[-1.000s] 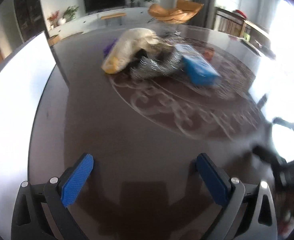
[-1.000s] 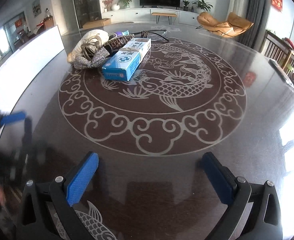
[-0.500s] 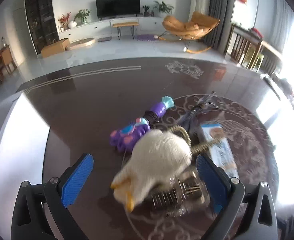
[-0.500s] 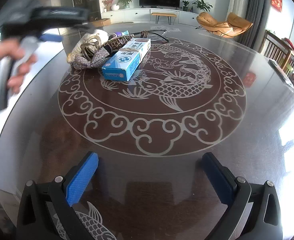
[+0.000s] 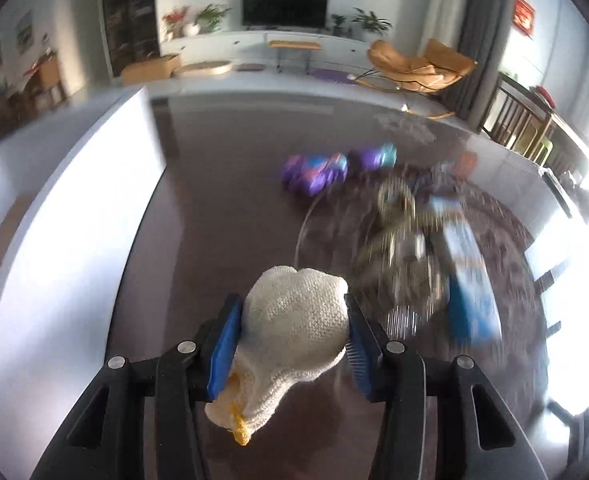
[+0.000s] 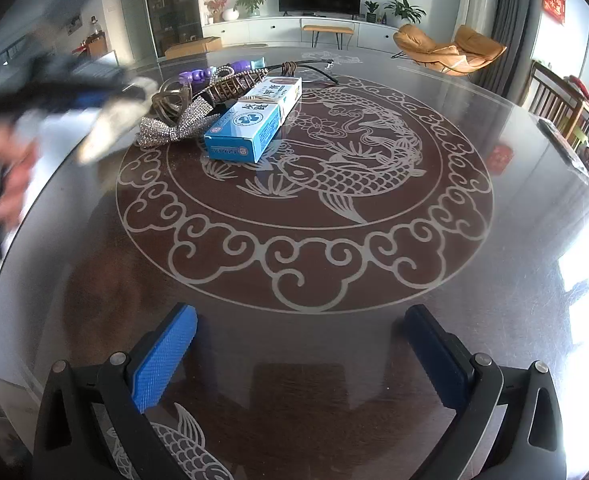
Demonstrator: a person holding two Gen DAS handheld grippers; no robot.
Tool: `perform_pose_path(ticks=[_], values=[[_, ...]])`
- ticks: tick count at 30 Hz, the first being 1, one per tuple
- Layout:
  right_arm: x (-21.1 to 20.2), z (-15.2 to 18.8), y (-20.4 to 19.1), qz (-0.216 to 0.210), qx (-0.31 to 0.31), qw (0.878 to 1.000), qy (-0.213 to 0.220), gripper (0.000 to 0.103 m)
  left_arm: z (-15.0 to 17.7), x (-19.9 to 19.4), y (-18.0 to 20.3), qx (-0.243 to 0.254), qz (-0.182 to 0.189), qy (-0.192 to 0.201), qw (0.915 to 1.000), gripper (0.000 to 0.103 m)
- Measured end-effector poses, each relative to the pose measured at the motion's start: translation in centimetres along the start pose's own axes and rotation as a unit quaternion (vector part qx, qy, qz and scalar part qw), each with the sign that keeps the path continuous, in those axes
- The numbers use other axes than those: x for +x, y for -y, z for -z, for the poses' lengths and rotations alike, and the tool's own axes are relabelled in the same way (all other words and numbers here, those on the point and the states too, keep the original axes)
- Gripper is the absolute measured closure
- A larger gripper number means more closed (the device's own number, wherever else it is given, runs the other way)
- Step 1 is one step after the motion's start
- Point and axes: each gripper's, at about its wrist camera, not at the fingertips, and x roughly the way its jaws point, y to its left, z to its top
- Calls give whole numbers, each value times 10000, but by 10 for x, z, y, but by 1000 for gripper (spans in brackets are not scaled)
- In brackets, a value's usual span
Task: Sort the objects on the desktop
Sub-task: 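Close the left tool on the white knit glove and lift it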
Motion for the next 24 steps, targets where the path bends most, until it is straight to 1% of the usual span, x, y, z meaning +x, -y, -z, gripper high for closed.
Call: perform_pose_path(ticks=[2, 3, 4, 5, 6, 7, 9, 11, 12, 13, 14, 15, 17, 18, 19, 21, 24], values=[[0, 0, 0, 0, 0, 10000, -1, 0, 32, -17, -4, -9, -10, -52, 10000, 51], [0, 0, 0, 0, -1, 10000, -1, 0, 44, -24, -5, 47, -55, -61, 10000, 46], [0, 0, 0, 0, -1, 10000, -1, 0, 52, -28, -5, 111, -81, -78, 9999, 35], [0, 0, 0, 0, -1, 10000, 0, 0, 60, -31, -5, 203, -44, -120, 9997, 27], [0, 0, 0, 1, -1, 10000, 0, 0, 66, -33, -4, 302, 25, -137, 9994, 14], [0, 0, 0, 1, -2, 10000, 0, 0, 70, -33, -2, 468, 77, -120, 9988, 9], [0, 0, 0, 4, -4, 10000, 0, 0, 77, -31, 3, 922, 6, -89, 9957, 9], [0, 0, 0, 1, -1, 10000, 0, 0, 81, -23, 6, 1379, -132, -183, 9902, 9], [0, 0, 0, 1, -1, 10000, 0, 0, 83, -19, 8, 1526, -193, -248, 9878, 6], [0, 0, 0, 1, -1, 10000, -1, 0, 84, -18, 6, 1597, -177, -213, 9868, 7], [0, 0, 0, 2, -2, 10000, 0, 0, 85, -20, 1, 1558, -87, -171, 9876, 7], [0, 0, 0, 1, -2, 10000, 0, 0, 86, -19, -4, 1483, -27, -213, 9887, 7], [-1, 0, 1, -4, 1, 10000, 2, 0, 87, -21, -13, 1186, 196, -205, 9925, 12], [0, 0, 0, -3, -1, 10000, -1, 0, 90, -23, -16, 1066, 273, -136, 9938, 18], [0, 0, 0, -8, 0, 10000, -1, 0, 91, -25, -17, 1036, 211, -1, 9944, 21], [-1, 1, 0, -14, -2, 10000, 1, 0, 92, -26, -19, 945, 176, 91, 9953, 30], [-2, 1, 0, -2, 4, 10000, -5, 0, 90, -27, -21, 908, 148, 112, 9957, 31]])
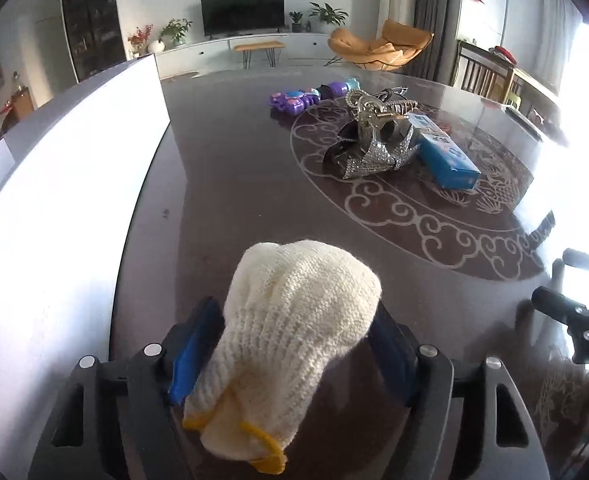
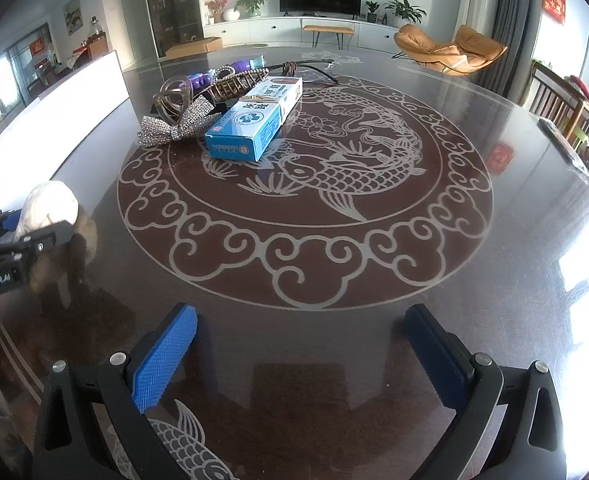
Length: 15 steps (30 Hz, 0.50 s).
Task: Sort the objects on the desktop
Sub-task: 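Close the left tool on the white knit glove and lift it, then grasp the blue-white cream box with the right tool while the left tool holds the glove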
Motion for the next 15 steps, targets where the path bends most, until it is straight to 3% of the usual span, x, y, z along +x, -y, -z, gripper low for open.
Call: perform_pose_path(ticks=[3, 6, 9, 12, 14, 15], values=[[5, -10, -3, -154, -50, 9998, -99, 0, 4, -2, 0, -10, -18, -4, 10000, 29], [17, -50, -9, -614, 123, 9978, -222, 0, 9, -5, 0, -11, -17, -1, 10000, 29], [31, -96, -22, -612, 97, 9978, -256, 0, 9, -5, 0, -11, -17, -1, 10000, 29], [52, -131, -39, -341, -168, 9987, -335, 0, 9, -5, 0, -12, -17, -1, 10000, 29], [69, -142, -45, -109, -332, 9976, -602, 11, 9, -6, 0, -15, -19, 0, 10000, 29], [74, -142, -46, -93, -370, 9967, -710, 34, 9, -6, 0, -15, -19, 0, 10000, 29]])
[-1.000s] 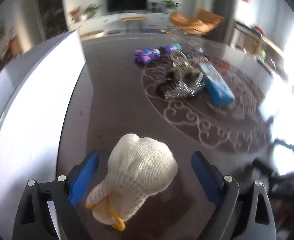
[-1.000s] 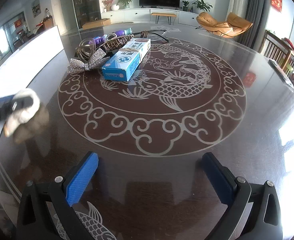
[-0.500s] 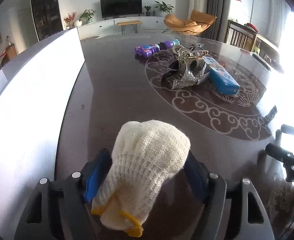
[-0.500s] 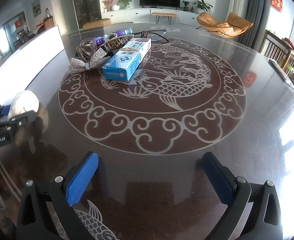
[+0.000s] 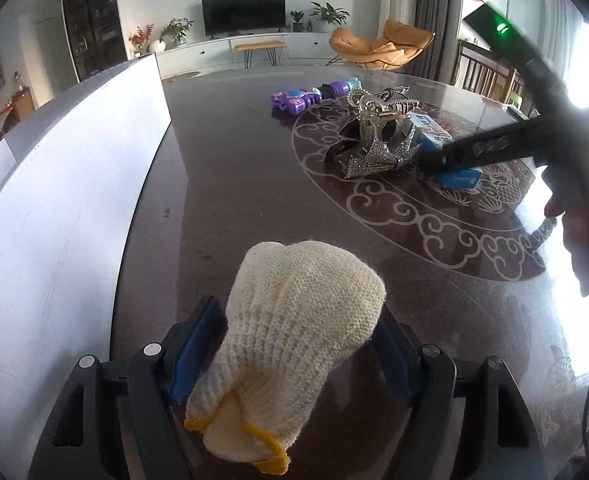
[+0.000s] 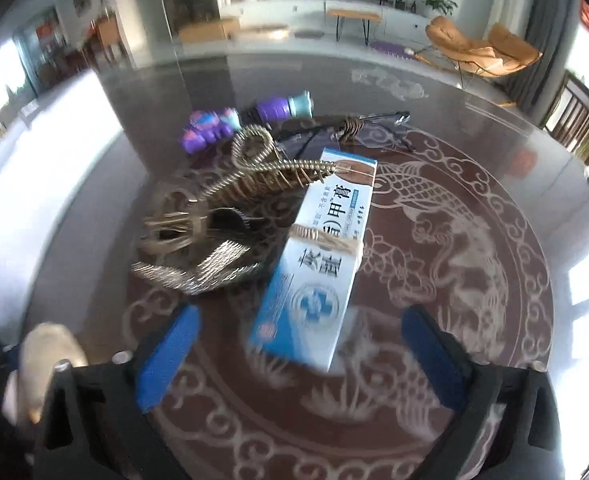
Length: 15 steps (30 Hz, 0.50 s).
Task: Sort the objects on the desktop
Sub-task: 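Grasp the blue-white cream box with the right tool while the left tool holds the glove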
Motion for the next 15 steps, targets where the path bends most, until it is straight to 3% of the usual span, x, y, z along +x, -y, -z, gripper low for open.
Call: perform_pose_path(ticks=[1, 3, 7, 15], values=[[4, 1, 1, -82, -18, 9999, -90, 51, 0, 0, 0, 0, 0, 1, 10000, 29], [-6, 6, 5, -19, 3, 10000, 52, 55, 0, 0, 0, -1, 0, 0, 10000, 29], [-28, 44, 19, -174, 5, 9996, 230, 60, -1, 7, 0, -2, -1, -2, 10000, 29], [-94, 172, 25, -343, -163, 9969, 695, 60, -1, 6, 0, -2, -2, -2, 10000, 29]])
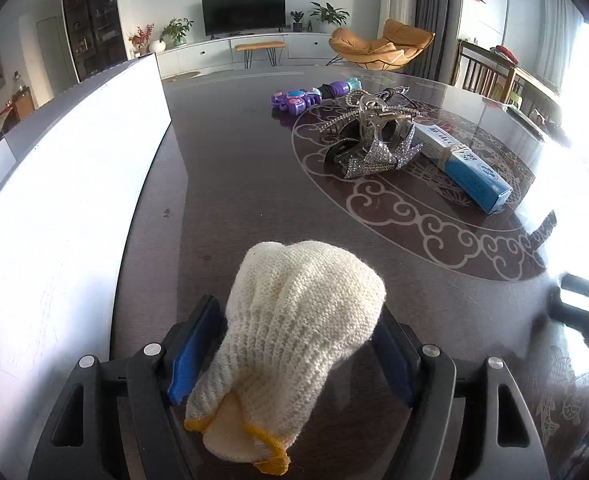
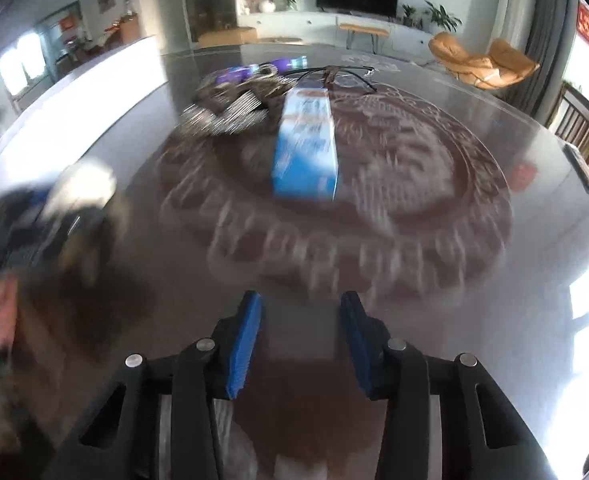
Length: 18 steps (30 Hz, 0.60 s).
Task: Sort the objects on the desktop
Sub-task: 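Grasp the blue-white cream box with the right tool while the left tool holds the glove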
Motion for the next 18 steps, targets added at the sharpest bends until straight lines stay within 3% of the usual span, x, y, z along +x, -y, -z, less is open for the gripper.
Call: perform_pose_path(ticks=[2, 3, 4, 5, 7, 10, 15, 17, 18], values=[[-7, -2, 10, -133, 204, 9996, 111, 50, 0, 0, 0, 0, -1, 0, 10000, 29], [-5, -9, 15, -139, 271, 9994, 132, 29, 0, 0, 0, 2, -13, 0, 10000, 27], [-4, -24, 21, -107, 312, 9993, 185, 17, 1, 0, 1, 4, -60, -10, 10000, 26], [-2, -34, 22, -109, 289, 9993, 231, 16, 2, -1, 1, -1, -63, -12, 10000, 26], [10, -64, 22, -175, 129, 9996, 170, 16, 0, 3, 4, -8, -56, -14, 10000, 26], [43, -111, 18, -130, 20, 9996, -255, 16, 1, 3, 5, -9, -56, -11, 10000, 26], [84, -154, 11, -102, 202, 9981, -571, 17, 0, 4, 6, -23, -32, -13, 10000, 26], [94, -158, 6, -16, 106, 9975, -695, 36, -1, 5, 6, -24, -32, -14, 10000, 26], [95, -156, 4, 61, 79, 9974, -711, 58, -1, 5, 6, -25, -31, -14, 10000, 26]])
